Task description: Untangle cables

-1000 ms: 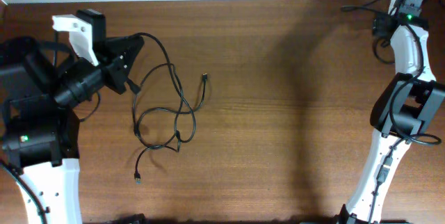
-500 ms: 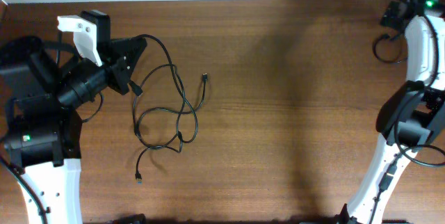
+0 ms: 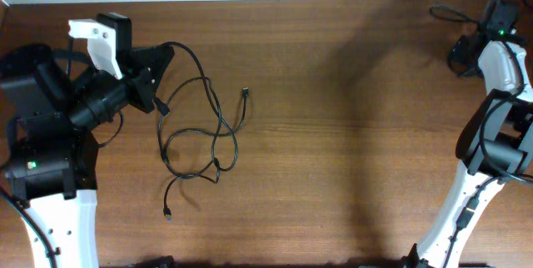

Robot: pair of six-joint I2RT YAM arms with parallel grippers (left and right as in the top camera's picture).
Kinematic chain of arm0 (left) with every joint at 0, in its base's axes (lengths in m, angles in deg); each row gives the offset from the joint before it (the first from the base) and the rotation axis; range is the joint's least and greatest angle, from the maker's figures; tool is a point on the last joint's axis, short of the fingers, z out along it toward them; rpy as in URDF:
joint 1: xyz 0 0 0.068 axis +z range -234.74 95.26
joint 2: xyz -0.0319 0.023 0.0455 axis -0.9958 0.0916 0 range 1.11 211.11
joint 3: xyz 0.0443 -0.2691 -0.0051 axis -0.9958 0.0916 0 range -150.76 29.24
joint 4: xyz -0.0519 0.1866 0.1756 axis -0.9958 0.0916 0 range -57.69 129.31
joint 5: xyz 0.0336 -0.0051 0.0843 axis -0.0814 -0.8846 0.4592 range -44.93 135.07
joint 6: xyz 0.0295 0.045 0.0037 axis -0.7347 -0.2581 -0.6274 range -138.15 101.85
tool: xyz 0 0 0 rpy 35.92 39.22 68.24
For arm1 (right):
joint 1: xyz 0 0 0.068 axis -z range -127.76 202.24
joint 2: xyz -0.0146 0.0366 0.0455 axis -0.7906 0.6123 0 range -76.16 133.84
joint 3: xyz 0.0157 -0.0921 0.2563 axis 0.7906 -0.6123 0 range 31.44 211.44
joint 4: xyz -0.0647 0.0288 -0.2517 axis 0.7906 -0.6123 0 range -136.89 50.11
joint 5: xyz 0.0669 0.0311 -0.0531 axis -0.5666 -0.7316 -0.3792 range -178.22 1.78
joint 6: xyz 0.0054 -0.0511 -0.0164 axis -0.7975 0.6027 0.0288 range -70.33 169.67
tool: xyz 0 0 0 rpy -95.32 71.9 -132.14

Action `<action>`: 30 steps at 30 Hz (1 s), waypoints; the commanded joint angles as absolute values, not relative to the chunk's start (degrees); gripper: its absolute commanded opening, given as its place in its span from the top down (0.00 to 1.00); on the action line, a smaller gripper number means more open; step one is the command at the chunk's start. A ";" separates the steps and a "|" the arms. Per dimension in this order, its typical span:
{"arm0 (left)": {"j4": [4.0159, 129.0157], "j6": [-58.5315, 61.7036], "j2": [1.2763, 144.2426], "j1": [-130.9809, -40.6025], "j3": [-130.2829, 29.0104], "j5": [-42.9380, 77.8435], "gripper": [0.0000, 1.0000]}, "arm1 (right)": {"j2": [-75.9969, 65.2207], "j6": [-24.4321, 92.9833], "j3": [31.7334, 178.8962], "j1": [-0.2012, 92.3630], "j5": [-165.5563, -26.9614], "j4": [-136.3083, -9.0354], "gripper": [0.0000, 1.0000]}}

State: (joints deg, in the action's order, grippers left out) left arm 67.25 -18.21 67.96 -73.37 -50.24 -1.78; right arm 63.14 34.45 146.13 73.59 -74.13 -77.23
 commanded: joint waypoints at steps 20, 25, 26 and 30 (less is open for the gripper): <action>67.16 -19.06 66.96 -73.52 -50.53 -1.58 0.99 | 60.54 43.39 147.09 79.16 -67.94 -79.41 0.96; 67.12 -19.10 66.98 -73.52 -50.53 -1.28 0.99 | 54.27 54.82 148.41 75.86 -56.86 -75.74 0.96; 67.14 -19.10 66.98 -73.52 -50.53 -1.13 0.99 | 53.13 54.80 148.58 75.58 -56.93 -75.20 0.96; 67.14 -19.10 66.98 -73.52 -50.53 -1.15 0.99 | 48.00 55.41 149.70 74.24 -56.88 -72.09 0.96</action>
State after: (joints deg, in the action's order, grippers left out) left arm 67.25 -18.21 67.96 -73.37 -50.24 -1.76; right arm 54.99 52.85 146.81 75.10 -59.92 -73.67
